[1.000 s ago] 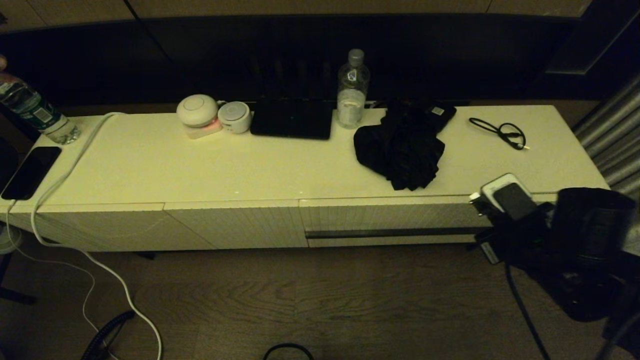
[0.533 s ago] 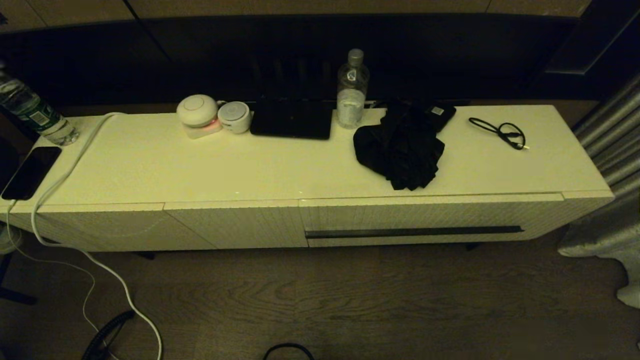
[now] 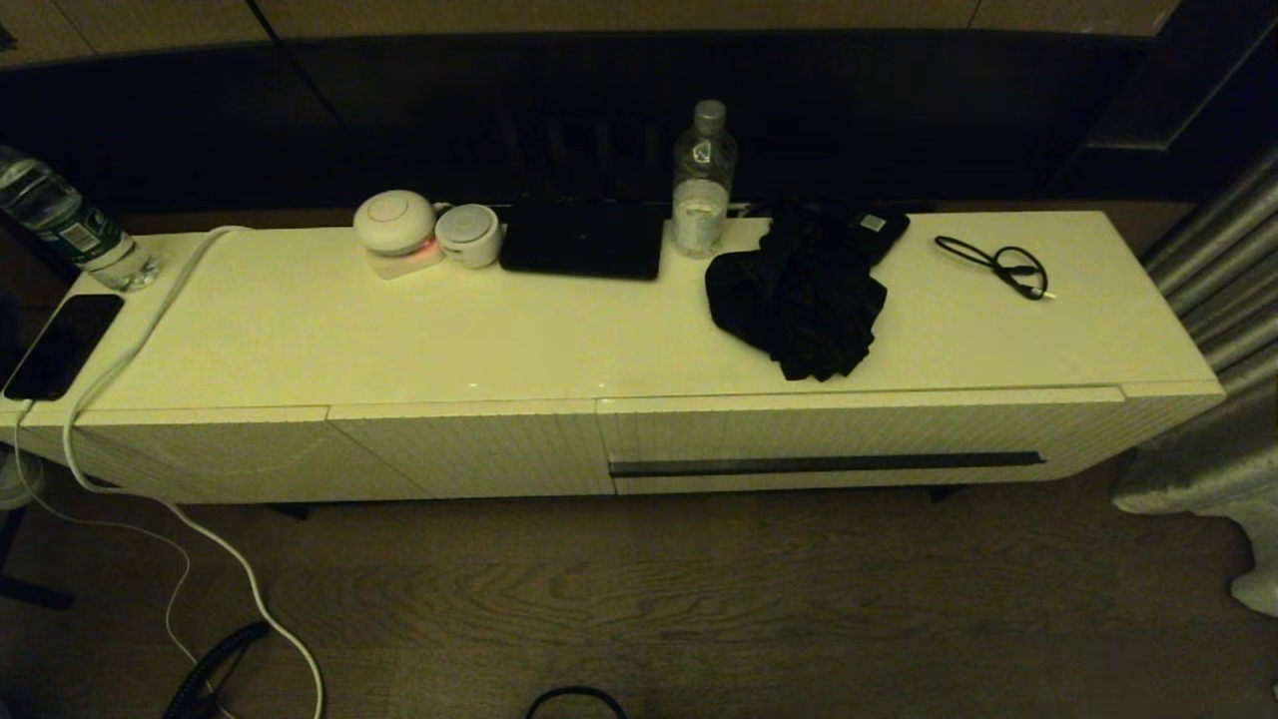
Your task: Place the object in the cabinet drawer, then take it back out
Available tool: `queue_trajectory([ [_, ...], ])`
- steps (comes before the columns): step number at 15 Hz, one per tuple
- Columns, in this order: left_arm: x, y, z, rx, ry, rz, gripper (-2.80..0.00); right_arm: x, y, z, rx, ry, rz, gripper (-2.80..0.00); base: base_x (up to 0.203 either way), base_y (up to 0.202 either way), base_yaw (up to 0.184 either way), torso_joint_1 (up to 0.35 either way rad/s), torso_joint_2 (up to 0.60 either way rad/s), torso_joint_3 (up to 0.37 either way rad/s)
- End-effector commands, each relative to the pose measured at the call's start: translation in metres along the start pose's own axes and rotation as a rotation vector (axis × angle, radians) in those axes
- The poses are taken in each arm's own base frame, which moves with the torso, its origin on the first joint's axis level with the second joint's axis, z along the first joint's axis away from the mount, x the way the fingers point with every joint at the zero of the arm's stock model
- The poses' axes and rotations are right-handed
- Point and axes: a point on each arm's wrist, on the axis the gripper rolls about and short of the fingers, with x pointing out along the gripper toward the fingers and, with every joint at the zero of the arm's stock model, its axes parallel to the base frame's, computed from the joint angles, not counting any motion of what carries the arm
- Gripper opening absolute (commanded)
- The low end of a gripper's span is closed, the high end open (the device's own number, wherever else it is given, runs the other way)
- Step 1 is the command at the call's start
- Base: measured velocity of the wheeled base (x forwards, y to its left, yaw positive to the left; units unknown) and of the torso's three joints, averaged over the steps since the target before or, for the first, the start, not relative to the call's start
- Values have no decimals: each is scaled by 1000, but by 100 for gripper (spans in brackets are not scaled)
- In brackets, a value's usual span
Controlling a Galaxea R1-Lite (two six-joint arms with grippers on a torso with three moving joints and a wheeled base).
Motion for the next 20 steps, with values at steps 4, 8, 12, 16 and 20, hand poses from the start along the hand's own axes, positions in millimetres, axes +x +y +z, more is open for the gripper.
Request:
queue_trajectory([
  [4, 0, 0, 0, -1, -2, 0, -280, -7, 7, -37, 11, -75, 309, -280, 0, 0, 0, 0, 0, 0],
  [8, 0, 0, 0, -1, -1, 1, -280, -6, 8, -36, 28, -85, 310, -280, 0, 0, 0, 0, 0, 0],
  [12, 0, 0, 0, -1, -2, 0, -280, -5, 8, -36, 35, -118, 310, -280, 0, 0, 0, 0, 0, 0],
  [16, 0, 0, 0, -1, -2, 0, -280, -3, 9, -37, 35, -133, 307, -280, 0, 0, 0, 0, 0, 0],
  [20, 0, 0, 0, -1, -2, 0, -280, -2, 9, -36, 41, -156, 308, -280, 0, 0, 0, 0, 0, 0],
])
